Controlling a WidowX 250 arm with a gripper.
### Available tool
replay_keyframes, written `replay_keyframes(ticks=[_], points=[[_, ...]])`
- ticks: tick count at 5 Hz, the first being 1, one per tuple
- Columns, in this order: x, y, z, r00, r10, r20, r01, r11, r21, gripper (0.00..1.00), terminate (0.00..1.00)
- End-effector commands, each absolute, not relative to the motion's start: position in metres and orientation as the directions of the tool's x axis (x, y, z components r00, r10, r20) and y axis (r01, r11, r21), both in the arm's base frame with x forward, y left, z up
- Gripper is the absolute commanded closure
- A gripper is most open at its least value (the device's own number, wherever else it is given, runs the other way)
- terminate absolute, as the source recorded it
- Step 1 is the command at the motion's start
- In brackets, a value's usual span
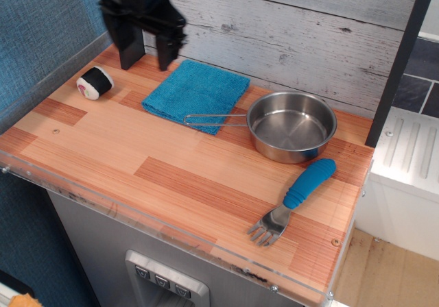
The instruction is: Move the white and black object from the back left corner to the front right.
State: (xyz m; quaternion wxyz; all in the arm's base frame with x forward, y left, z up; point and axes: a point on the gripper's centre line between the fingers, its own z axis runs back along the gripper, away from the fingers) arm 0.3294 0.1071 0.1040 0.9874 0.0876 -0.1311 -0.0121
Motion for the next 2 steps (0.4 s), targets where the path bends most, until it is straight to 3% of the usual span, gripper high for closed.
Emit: replay_keyframes(ticks=[1, 2], points=[[0.337, 0.152, 0.104, 0.954, 0.013, 0.301, -0.095, 0.961, 0.261, 0.0, 0.0], [0.337, 0.167, 0.096, 0.96, 0.024, 0.281, -0.107, 0.953, 0.285, 0.0, 0.0]])
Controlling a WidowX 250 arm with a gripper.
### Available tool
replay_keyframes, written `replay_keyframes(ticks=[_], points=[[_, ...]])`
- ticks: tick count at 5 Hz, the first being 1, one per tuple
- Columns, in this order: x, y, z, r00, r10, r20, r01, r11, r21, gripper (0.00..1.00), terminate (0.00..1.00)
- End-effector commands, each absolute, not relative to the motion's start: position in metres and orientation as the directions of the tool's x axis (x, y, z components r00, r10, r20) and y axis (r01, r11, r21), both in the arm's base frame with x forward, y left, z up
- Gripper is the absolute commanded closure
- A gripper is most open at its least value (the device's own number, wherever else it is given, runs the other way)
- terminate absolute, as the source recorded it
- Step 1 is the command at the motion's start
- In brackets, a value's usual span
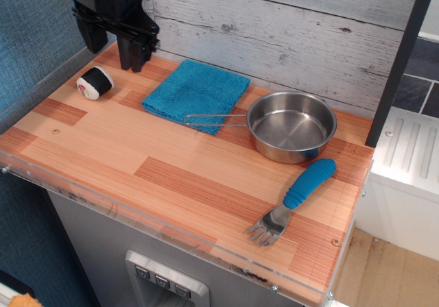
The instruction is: Move the white and black object from the back left corner to the front right.
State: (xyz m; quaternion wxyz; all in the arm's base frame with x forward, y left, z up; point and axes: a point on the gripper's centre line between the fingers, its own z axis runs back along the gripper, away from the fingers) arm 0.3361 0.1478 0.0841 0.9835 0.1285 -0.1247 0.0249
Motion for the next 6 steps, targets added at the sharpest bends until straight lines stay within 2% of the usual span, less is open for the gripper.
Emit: replay_keyframes(ticks=[1, 3, 6], points=[[0.338, 0.176, 0.08, 0.969, 0.027, 0.245, -0.107, 0.941, 0.321, 0.0, 0.0], [0.338, 0.182, 0.056, 0.984, -0.045, 0.171, -0.018, 0.936, 0.351, 0.0, 0.0], [0.344, 0.198, 0.043, 0.989, -0.03, 0.142, -0.027, 0.922, 0.386, 0.0, 0.0]])
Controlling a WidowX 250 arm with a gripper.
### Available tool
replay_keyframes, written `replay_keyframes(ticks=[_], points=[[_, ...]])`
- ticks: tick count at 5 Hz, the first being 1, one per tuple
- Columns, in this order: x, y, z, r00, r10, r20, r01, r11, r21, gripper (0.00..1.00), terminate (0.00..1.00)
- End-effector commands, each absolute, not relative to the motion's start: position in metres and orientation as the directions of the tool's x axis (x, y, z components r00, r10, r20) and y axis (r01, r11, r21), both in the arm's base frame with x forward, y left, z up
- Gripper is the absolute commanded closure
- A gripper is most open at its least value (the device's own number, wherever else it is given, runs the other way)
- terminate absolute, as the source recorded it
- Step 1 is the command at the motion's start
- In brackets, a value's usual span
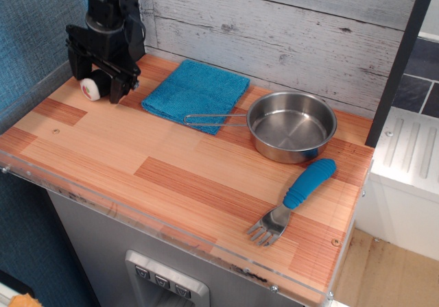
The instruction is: Move the white and black object from the back left corner to the front right.
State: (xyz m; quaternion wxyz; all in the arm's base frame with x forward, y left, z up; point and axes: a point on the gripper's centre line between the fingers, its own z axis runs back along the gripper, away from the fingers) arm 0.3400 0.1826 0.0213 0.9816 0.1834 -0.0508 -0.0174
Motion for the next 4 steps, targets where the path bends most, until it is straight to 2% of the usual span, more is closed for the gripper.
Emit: replay_keyframes(ticks=[1, 2, 4], points=[[0.345, 0.2, 0.039, 0.989, -0.027, 0.143, -0.029, 0.926, 0.376, 0.0, 0.0], [0.343, 0.198, 0.039, 0.987, -0.038, 0.159, -0.022, 0.932, 0.362, 1.0, 0.0], [0.344, 0.189, 0.05, 0.984, -0.047, 0.175, -0.013, 0.945, 0.328, 1.0, 0.0]])
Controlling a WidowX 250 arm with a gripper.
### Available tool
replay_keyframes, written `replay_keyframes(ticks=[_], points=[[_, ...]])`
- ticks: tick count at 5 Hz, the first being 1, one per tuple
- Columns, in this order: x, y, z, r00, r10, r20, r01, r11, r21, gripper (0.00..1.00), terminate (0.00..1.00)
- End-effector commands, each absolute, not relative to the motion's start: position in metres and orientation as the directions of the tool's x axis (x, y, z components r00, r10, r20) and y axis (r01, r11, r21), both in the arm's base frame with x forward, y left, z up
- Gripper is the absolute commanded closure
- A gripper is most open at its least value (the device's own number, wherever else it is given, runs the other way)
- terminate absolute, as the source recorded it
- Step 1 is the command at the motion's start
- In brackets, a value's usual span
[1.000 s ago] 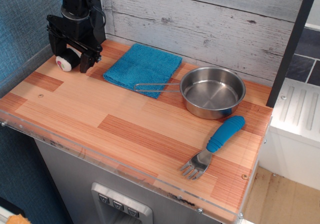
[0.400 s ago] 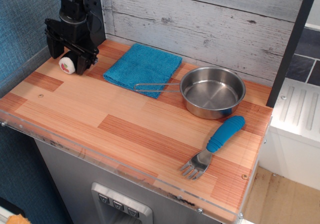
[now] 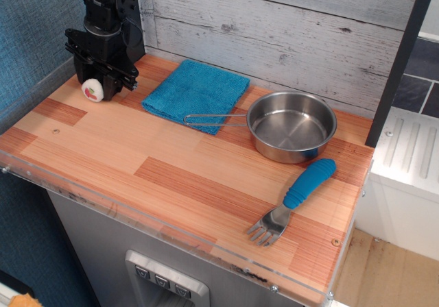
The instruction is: Move the white and black object from the back left corner to the front right.
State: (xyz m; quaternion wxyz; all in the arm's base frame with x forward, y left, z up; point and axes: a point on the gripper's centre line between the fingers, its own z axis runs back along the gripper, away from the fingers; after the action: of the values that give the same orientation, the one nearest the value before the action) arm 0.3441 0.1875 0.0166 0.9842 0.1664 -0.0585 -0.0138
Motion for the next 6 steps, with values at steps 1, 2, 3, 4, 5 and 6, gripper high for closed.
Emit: replay_keyframes(ticks=[1, 2, 3, 4, 5, 6], points=[[0.343, 0.186, 0.063, 0.978, -0.02, 0.209, -0.042, 0.957, 0.287, 1.0, 0.0], [0.338, 0.178, 0.081, 0.965, 0.044, 0.257, -0.112, 0.96, 0.257, 1.0, 0.0], [0.334, 0.157, 0.09, 0.96, 0.048, 0.274, -0.112, 0.968, 0.223, 1.0, 0.0], [0.328, 0.118, 0.102, 0.954, 0.012, 0.299, -0.07, 0.98, 0.184, 1.0, 0.0], [0.316, 0.075, 0.104, 0.947, -0.049, 0.316, 0.003, 0.989, 0.145, 1.0, 0.0], [0.305, 0.047, 0.101, 0.949, -0.071, 0.308, 0.035, 0.992, 0.118, 1.0, 0.0]])
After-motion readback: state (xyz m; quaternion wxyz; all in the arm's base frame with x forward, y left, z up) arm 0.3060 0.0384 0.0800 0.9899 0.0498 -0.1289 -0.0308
